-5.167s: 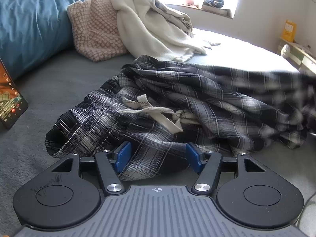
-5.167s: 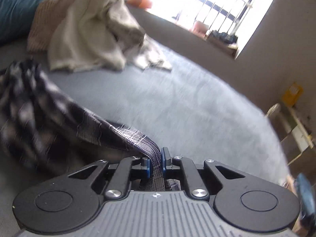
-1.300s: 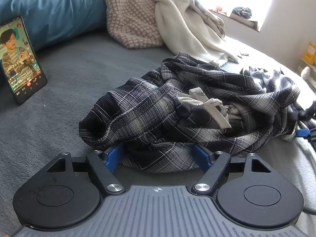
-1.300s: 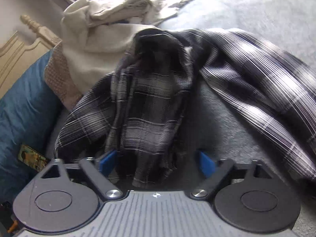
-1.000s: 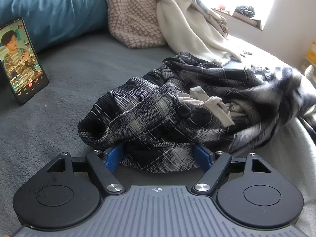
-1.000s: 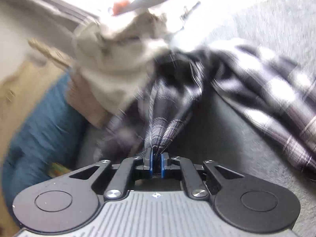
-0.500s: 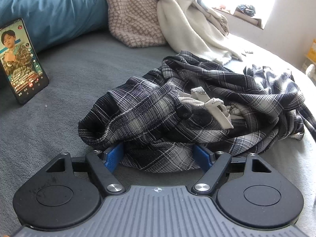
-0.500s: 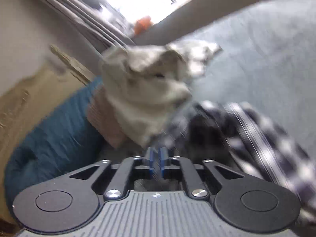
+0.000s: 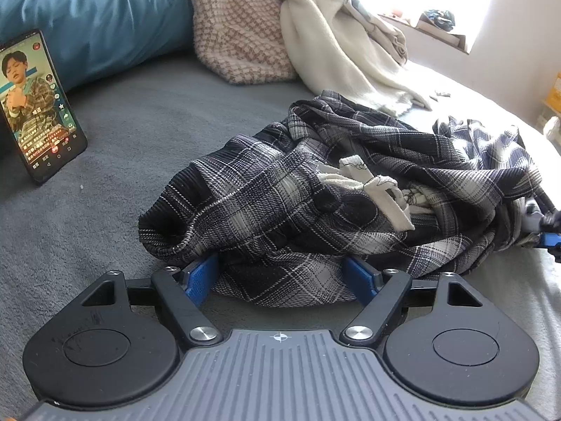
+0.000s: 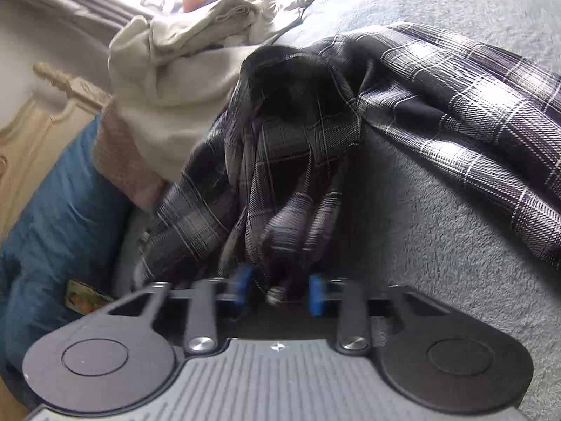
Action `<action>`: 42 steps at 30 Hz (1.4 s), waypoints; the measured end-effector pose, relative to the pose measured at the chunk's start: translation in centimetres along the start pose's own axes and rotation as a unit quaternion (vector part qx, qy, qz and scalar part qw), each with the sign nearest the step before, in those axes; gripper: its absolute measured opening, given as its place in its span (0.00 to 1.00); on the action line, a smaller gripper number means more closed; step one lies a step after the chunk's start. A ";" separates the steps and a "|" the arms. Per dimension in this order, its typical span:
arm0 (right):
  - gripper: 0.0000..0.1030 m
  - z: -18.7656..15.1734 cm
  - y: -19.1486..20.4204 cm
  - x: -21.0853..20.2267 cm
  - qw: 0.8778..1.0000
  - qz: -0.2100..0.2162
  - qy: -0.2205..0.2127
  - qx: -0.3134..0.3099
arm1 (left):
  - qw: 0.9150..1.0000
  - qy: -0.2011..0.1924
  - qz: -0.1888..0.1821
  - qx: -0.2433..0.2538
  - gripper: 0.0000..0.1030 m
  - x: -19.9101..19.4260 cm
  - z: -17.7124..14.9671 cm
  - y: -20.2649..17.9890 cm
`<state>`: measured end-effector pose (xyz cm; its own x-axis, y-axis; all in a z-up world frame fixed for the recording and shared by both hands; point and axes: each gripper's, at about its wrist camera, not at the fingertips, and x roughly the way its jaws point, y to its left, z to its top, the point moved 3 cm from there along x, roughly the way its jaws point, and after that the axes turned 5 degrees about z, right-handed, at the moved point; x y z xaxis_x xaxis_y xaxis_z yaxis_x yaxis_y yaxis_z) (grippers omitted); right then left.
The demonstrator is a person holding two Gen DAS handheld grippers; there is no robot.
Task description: Fold clothes
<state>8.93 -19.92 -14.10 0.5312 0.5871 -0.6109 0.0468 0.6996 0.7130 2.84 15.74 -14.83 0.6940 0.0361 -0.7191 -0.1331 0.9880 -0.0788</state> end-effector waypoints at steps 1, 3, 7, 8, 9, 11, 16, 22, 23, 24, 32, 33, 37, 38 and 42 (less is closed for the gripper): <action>0.11 -0.1 0.0 -0.1 1.000 -0.004 -0.004 -0.001 | 1.000 0.000 0.000 0.000 0.78 0.0 0.0 0.0; 0.09 0.1 0.1 -0.6 1.000 -0.003 -0.020 0.002 | 1.000 -0.001 -0.001 0.000 0.78 0.1 0.0 0.0; 0.07 1.2 2.3 -2.6 0.997 0.028 -0.064 -0.016 | 1.000 -0.003 -0.001 0.002 0.78 0.1 -0.2 0.0; 0.07 1.6 3.2 -3.2 0.996 0.039 -0.075 -0.025 | 1.000 -0.004 -0.001 0.001 0.79 0.1 -0.2 -0.1; 0.06 2.1 4.1 -3.6 0.995 0.049 -0.080 -0.035 | 1.000 -0.004 -0.002 -0.001 0.79 0.1 -0.2 -0.1; 0.06 3.1 5.6 -4.3 0.992 0.063 -0.091 -0.053 | 1.000 -0.004 -0.007 -0.009 0.79 0.1 0.0 0.0; 0.06 5.4 8.0 -5.7 0.988 0.087 -0.107 -0.068 | 0.999 -0.003 -0.021 -0.026 0.79 0.1 0.3 0.1; 0.06 6.6 8.6 -6.5 0.988 0.078 -0.117 -0.067 | 0.999 0.000 -0.031 -0.032 0.79 0.1 0.4 0.2; 0.06 6.6 8.8 -6.4 0.989 0.073 -0.115 -0.066 | 0.999 0.001 -0.031 -0.031 0.79 0.1 0.4 0.3; 0.06 6.5 8.6 -6.4 0.989 0.071 -0.110 -0.064 | 0.999 0.001 -0.031 -0.030 0.79 0.2 0.4 0.3; 0.06 5.0 6.5 -6.6 0.994 0.044 -0.086 -0.045 | 0.999 0.003 -0.028 -0.026 0.79 0.1 0.3 0.4; 0.06 4.8 6.1 -6.7 0.995 0.042 -0.084 -0.041 | 0.999 0.003 -0.028 -0.027 0.79 0.1 0.4 0.4; 0.06 3.6 4.8 -7.1 0.996 0.035 -0.075 -0.025 | 0.999 0.009 -0.035 -0.040 0.78 -0.5 0.6 1.0; 0.06 3.3 4.4 -7.3 0.997 0.033 -0.073 -0.020 | 0.998 0.007 -0.039 -0.048 0.78 -0.8 0.6 1.4; 0.06 1.9 2.3 -7.3 0.998 0.015 -0.065 0.006 | 0.994 -0.002 -0.061 -0.086 0.78 -2.3 0.4 3.4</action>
<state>6.73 -23.36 -7.32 0.6382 0.5486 -0.5401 0.0393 0.6774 0.7346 1.05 19.09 -13.13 0.7148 -0.0823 -0.6944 -0.1668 0.9443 -0.2835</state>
